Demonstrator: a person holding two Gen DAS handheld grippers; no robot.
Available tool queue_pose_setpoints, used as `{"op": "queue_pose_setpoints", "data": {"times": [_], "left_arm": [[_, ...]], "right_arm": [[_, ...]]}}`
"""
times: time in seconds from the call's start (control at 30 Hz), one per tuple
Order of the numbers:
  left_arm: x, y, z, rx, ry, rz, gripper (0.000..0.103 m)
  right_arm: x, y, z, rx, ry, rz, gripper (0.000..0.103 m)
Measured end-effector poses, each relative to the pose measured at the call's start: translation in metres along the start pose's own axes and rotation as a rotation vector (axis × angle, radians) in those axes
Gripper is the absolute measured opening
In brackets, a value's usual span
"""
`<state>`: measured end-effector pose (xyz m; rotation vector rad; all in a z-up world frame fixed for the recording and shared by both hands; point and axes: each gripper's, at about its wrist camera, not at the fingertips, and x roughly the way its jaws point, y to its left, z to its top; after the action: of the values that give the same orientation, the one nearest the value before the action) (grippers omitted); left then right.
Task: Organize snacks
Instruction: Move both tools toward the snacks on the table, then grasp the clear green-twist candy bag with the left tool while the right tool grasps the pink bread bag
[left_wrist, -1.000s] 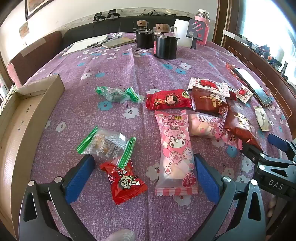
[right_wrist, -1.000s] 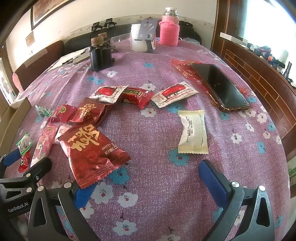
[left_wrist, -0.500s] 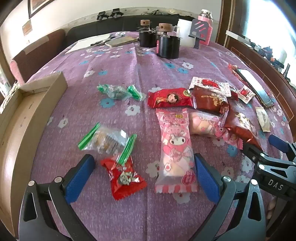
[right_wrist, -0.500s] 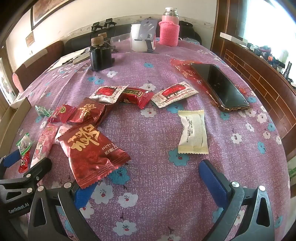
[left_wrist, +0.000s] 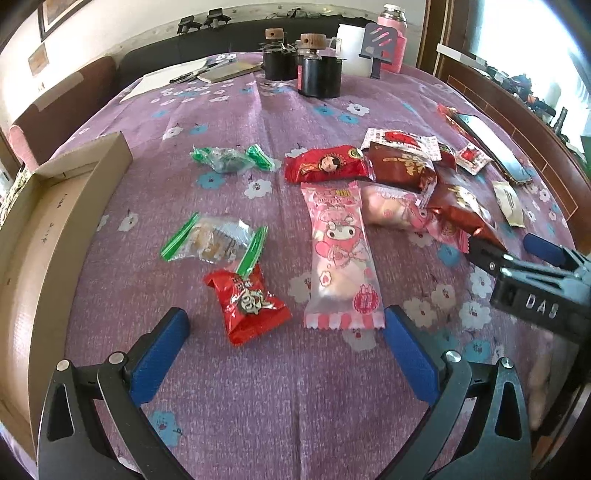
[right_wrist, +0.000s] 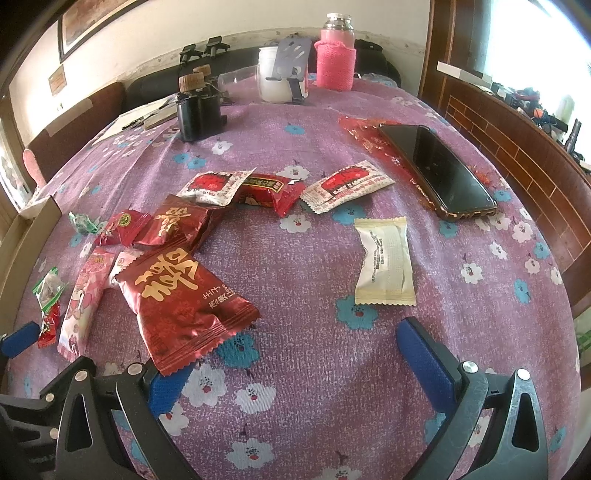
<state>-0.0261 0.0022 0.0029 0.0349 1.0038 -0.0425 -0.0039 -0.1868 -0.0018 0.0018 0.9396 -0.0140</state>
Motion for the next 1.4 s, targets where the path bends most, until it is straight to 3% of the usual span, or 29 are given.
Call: {"op": "queue_pose_setpoints", "data": {"times": [0.43,0.6,0.67,0.73,0.83,0.97,1.03,1.17,1.23,1.3,1.4], "left_arm": [[-0.012,0.008,-0.009,-0.019,-0.009,-0.012,0.103],[-0.062,0.025,-0.019,-0.055,-0.216,-0.112,0.103],[-0.080,0.035,-0.024,-0.079,-0.287,-0.102,0.103],[-0.088,0.049,-0.024,-0.088,-0.275,-0.116,0.103],[-0.093,0.074,-0.025,-0.095,-0.209,-0.127,0.103],[-0.121,0.131,-0.035,-0.269,-0.306,-0.131,0.103],[-0.129,0.153,-0.037,-0.337,-0.357,-0.113,0.103],[-0.132,0.177,-0.040,-0.383,-0.355,-0.097,0.103],[-0.130,0.180,-0.041,-0.395,-0.349,-0.107,0.103],[-0.124,0.179,-0.041,-0.412,-0.319,-0.132,0.103],[-0.123,0.182,-0.046,-0.417,-0.288,-0.167,0.103]], "right_arm": [[0.002,0.002,0.000,0.018,0.028,-0.031,0.103],[-0.002,0.006,-0.002,0.004,0.025,-0.045,0.103],[-0.005,0.006,-0.004,-0.003,0.028,-0.049,0.103],[-0.012,0.007,-0.008,-0.020,0.019,-0.056,0.102],[-0.036,0.004,-0.017,-0.025,-0.040,-0.048,0.100],[-0.083,-0.001,-0.023,-0.025,-0.196,-0.040,0.100],[-0.094,0.001,-0.024,-0.041,-0.228,0.010,0.100],[-0.085,0.028,-0.018,-0.096,-0.156,0.112,0.094],[-0.076,0.046,-0.012,-0.121,-0.096,0.182,0.068],[-0.063,0.068,-0.007,-0.124,-0.036,0.272,0.067],[-0.053,0.094,0.000,-0.140,-0.035,0.273,0.067]]}}
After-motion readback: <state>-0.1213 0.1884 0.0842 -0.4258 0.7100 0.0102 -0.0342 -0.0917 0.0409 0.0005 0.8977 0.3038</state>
